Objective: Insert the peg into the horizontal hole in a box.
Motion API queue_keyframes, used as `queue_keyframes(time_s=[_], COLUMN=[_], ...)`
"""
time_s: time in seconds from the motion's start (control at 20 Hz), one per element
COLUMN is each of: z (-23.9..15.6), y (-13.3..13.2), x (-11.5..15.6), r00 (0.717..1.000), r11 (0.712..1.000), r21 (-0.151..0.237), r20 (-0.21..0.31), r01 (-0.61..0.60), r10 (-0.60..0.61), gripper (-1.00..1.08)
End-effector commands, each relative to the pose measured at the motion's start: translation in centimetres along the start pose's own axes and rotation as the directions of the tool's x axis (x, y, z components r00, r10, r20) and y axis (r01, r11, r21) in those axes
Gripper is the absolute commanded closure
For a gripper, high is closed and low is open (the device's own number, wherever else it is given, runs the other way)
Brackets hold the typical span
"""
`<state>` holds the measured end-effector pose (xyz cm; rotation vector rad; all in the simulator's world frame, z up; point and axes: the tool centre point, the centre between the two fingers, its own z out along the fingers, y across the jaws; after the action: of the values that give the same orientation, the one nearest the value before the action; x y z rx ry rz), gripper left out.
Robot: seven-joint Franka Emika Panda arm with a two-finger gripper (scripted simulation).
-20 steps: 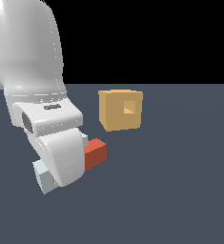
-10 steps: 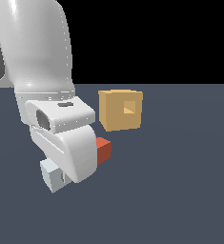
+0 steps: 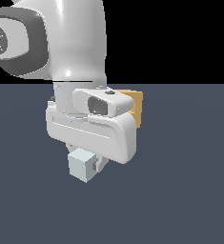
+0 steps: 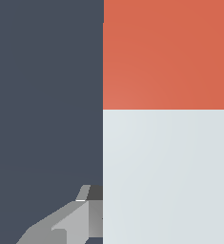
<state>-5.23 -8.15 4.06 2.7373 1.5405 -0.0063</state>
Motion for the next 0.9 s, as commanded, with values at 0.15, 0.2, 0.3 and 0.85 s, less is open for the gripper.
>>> queue_keyframes(time_s=[0.15, 0.2, 0.3, 0.85], z=[-1.3, -1.5, -1.9, -4.0], y=[2.7, 3.1, 3.9, 6.5], x=[3.4, 4.1, 5.5, 13.6], r00=[0.988, 0.983, 0.971, 0.851], r11=[0.988, 0.983, 0.971, 0.851], r21=[-0.004, -0.004, -0.004, -0.004], r20=[-0.001, 0.000, 0.000, 0.000], r01=[0.156, 0.184, 0.239, 0.525], r10=[-0.156, -0.184, -0.239, -0.525], gripper=[1.08, 1.08, 1.08, 1.08])
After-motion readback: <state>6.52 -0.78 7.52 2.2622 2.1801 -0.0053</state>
